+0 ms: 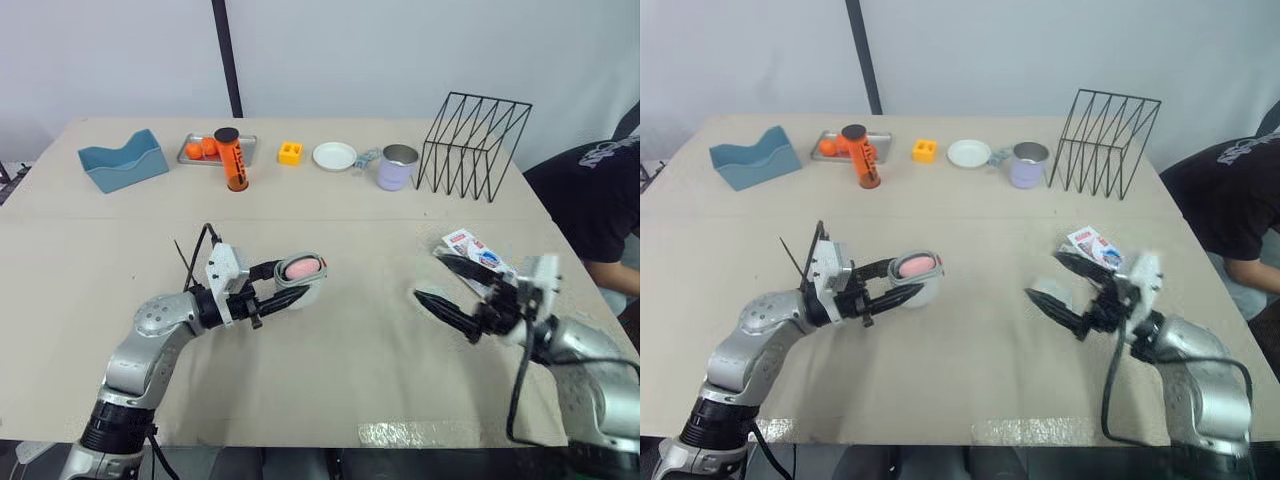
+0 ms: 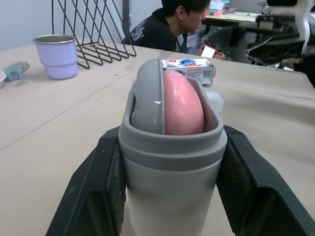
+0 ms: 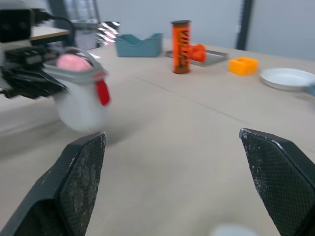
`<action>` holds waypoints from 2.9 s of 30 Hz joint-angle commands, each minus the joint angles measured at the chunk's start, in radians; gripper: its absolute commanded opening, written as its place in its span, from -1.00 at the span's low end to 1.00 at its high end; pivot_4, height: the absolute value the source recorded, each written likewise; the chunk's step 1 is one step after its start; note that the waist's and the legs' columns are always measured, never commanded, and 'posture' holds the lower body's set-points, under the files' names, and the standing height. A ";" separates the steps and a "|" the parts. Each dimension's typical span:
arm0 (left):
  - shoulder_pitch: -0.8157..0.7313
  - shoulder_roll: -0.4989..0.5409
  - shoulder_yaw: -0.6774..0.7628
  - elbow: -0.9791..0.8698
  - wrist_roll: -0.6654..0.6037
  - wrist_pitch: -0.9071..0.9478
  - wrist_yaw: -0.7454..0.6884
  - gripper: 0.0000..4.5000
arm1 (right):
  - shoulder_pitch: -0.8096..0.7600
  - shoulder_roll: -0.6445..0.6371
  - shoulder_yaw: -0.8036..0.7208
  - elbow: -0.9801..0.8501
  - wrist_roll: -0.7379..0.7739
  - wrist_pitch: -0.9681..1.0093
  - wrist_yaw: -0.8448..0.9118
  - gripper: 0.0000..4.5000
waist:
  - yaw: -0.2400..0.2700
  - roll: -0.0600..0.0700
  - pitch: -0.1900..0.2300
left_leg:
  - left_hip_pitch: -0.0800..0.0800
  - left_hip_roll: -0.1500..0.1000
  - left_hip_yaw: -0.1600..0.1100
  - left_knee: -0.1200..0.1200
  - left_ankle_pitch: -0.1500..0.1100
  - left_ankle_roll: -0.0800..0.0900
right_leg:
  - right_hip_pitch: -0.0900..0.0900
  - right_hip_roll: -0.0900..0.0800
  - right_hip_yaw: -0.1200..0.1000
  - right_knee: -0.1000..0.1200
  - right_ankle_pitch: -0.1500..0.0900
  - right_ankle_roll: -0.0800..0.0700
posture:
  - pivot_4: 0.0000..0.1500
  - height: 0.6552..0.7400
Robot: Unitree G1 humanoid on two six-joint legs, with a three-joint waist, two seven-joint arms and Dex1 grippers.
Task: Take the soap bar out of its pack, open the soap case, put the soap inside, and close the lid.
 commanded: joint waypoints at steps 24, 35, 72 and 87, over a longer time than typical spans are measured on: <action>-0.054 0.091 -0.107 0.138 0.006 -0.185 -0.376 -0.14 | 0.180 -0.161 -0.041 0.110 0.057 -0.118 0.053 0.99 | -0.002 0.002 -0.001 | 0.003 0.001 0.004 -0.001 0.000 0.001 | 0.001 0.001 0.004 0.000 -0.003 0.005 | 1.00 1.00; -0.047 0.084 -0.112 0.139 0.022 -0.192 -0.362 -0.14 | 0.052 -0.326 0.136 -0.032 -0.063 0.215 -0.165 0.99 | 0.000 0.003 -0.002 | 0.003 0.001 0.004 -0.001 0.000 0.001 | 0.001 0.001 0.005 0.000 -0.003 0.005 | 1.00 1.00; -0.053 0.066 -0.134 0.090 0.011 -0.128 -0.330 -0.14 | -0.252 -0.323 0.336 -0.138 -0.105 0.715 -0.419 0.99 | -0.001 0.003 -0.001 | 0.000 0.000 0.005 -0.001 -0.001 0.001 | -0.002 0.001 0.005 -0.001 -0.003 0.004 | 1.00 1.00; -0.046 0.064 -0.138 0.088 0.017 -0.131 -0.322 -0.14 | -0.241 -0.340 0.375 -0.109 -0.143 0.630 -0.380 -0.14 | -0.002 0.003 -0.001 | 0.000 0.001 0.005 -0.001 -0.001 0.001 | -0.002 0.001 0.005 -0.001 -0.003 0.005 | 1.00 1.00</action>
